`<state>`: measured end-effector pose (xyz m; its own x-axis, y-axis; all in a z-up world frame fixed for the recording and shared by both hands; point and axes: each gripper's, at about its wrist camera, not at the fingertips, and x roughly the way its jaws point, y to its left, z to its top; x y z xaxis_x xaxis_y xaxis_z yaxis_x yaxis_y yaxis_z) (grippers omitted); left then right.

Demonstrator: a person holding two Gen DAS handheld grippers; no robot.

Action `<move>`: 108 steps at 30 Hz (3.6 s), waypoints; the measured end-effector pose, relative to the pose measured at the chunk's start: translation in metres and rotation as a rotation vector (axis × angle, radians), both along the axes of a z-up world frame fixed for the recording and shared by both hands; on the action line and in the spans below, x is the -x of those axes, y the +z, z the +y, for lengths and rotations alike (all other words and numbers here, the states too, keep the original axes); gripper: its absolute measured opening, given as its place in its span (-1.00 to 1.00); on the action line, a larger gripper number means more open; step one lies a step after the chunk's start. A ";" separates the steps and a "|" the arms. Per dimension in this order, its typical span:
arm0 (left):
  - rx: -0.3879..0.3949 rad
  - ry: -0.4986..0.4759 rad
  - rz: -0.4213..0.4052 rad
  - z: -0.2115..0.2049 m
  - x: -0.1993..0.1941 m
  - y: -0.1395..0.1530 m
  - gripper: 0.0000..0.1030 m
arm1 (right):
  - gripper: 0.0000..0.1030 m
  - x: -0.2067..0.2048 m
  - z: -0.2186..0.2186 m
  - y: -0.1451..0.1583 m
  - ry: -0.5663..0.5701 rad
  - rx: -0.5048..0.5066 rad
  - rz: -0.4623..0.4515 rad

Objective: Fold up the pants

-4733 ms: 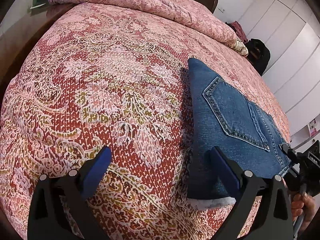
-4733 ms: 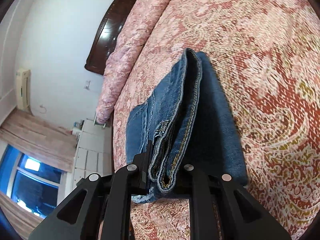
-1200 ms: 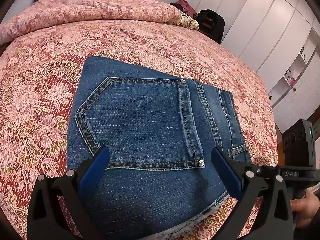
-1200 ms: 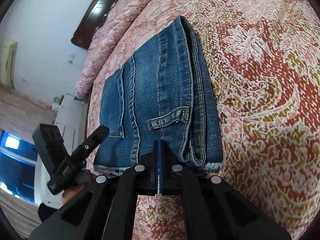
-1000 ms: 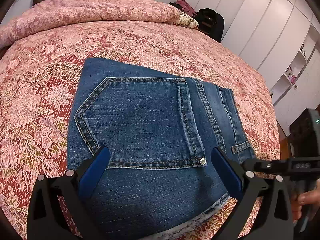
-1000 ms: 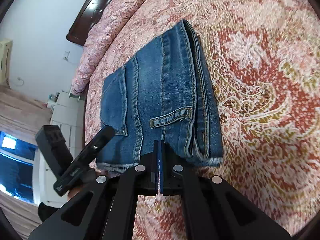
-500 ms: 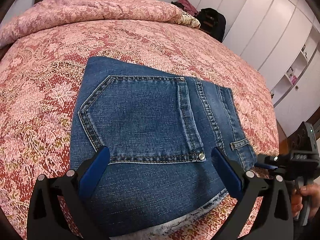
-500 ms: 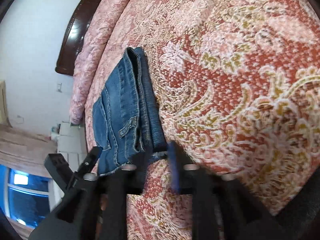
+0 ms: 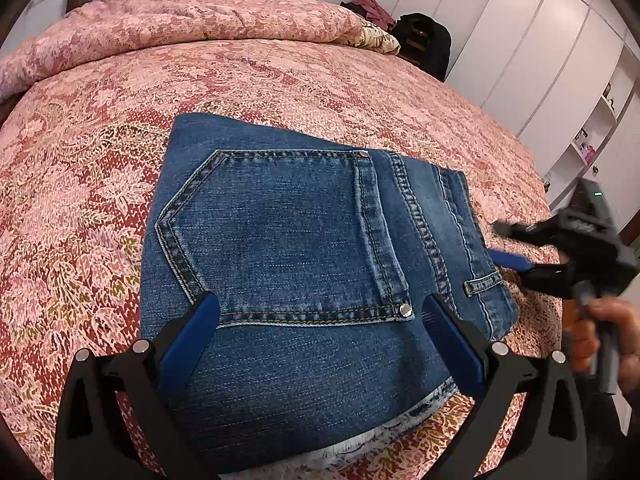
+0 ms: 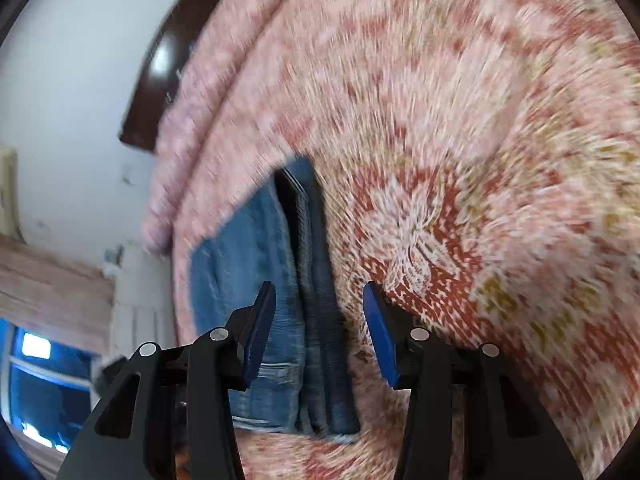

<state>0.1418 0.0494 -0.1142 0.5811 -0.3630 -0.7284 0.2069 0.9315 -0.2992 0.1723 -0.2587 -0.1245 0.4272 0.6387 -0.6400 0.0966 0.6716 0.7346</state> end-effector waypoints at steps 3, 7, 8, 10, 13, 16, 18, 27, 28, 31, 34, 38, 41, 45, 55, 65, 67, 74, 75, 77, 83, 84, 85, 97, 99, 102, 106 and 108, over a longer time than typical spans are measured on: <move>0.007 -0.001 -0.001 0.001 0.000 -0.001 0.95 | 0.14 -0.003 0.009 -0.001 0.050 0.002 -0.038; 0.013 -0.001 -0.006 0.002 0.001 -0.001 0.95 | 0.19 -0.006 0.023 0.000 0.160 -0.099 -0.006; 0.015 0.000 -0.006 0.003 0.001 -0.001 0.95 | 0.19 -0.004 0.027 0.003 0.191 -0.082 -0.013; 0.023 0.001 -0.006 0.004 0.001 -0.002 0.95 | 0.19 -0.002 0.029 0.005 0.210 -0.063 -0.018; 0.022 -0.004 -0.007 0.003 0.002 -0.002 0.95 | 0.19 -0.003 0.027 0.005 0.154 0.007 0.002; 0.022 -0.004 -0.009 0.003 0.002 -0.002 0.95 | 0.21 -0.003 0.030 0.001 0.146 -0.028 0.004; 0.021 -0.005 -0.009 0.003 0.003 -0.001 0.95 | 0.20 -0.003 0.045 0.001 0.239 -0.035 0.005; 0.154 0.040 -0.069 0.069 0.018 0.035 0.95 | 0.21 0.004 0.050 -0.001 0.259 0.009 -0.050; 0.215 0.041 -0.027 0.085 0.010 0.033 0.95 | 0.21 0.007 0.047 -0.002 0.256 0.004 -0.049; 0.346 0.030 0.108 0.108 -0.009 0.017 0.94 | 0.20 0.015 0.041 -0.003 0.255 -0.001 -0.048; 0.430 0.026 0.177 0.118 -0.022 0.001 0.94 | 0.21 0.015 0.040 -0.003 0.257 -0.004 -0.049; 0.538 0.003 0.230 0.116 -0.031 -0.018 0.94 | 0.21 0.014 0.040 -0.003 0.258 -0.011 -0.046; 0.524 0.011 0.273 0.108 -0.039 -0.033 0.94 | 0.21 0.013 0.037 -0.002 0.259 -0.016 -0.046; 0.550 -0.007 0.271 0.101 -0.046 -0.037 0.94 | 0.21 0.012 0.034 -0.004 0.257 -0.023 -0.055; 0.473 -0.020 0.319 0.067 -0.055 -0.042 -0.09 | 0.26 0.007 0.017 -0.008 0.187 -0.119 -0.022; 0.415 0.006 0.332 0.055 -0.054 -0.040 -0.36 | -0.27 0.002 0.028 -0.002 0.186 0.010 0.006; 0.402 0.013 0.314 0.059 -0.052 -0.032 -0.46 | -0.41 0.007 0.025 -0.004 0.189 0.003 -0.006; 0.429 0.010 0.244 0.047 -0.033 0.000 -0.71 | -0.58 0.025 0.067 0.054 0.335 0.342 -0.189; 0.437 0.013 0.236 0.047 -0.030 0.002 -0.71 | -0.58 0.028 0.070 0.060 0.347 0.356 -0.211; 0.444 0.009 0.213 0.050 -0.022 0.009 -0.71 | -0.58 0.033 0.075 0.072 0.370 0.386 -0.247; 0.459 0.012 0.145 0.069 -0.008 0.031 -0.71 | -0.59 0.024 0.073 0.094 0.381 0.352 -0.305; 0.459 0.020 0.130 0.074 -0.011 0.037 -0.71 | -0.59 0.019 0.078 0.097 0.384 0.348 -0.312; 0.456 0.025 0.123 0.079 -0.013 0.041 -0.71 | -0.59 0.013 0.084 0.100 0.389 0.347 -0.323; 0.329 0.138 0.099 0.130 -0.072 0.025 -0.67 | -0.59 -0.073 0.140 0.079 0.363 0.306 -0.304; 0.300 0.163 0.150 0.130 -0.093 0.000 -0.57 | -0.59 -0.086 0.146 0.053 0.352 0.331 -0.232; 0.301 0.238 0.225 0.137 -0.101 -0.033 -0.04 | -0.44 -0.094 0.139 0.019 0.325 0.313 -0.158; 0.331 0.288 0.216 0.140 -0.091 -0.032 0.26 | -0.29 -0.092 0.118 0.016 0.275 0.195 -0.123; 0.176 0.356 0.181 0.137 -0.079 -0.016 0.63 | -0.22 -0.088 0.110 0.025 0.244 0.239 -0.134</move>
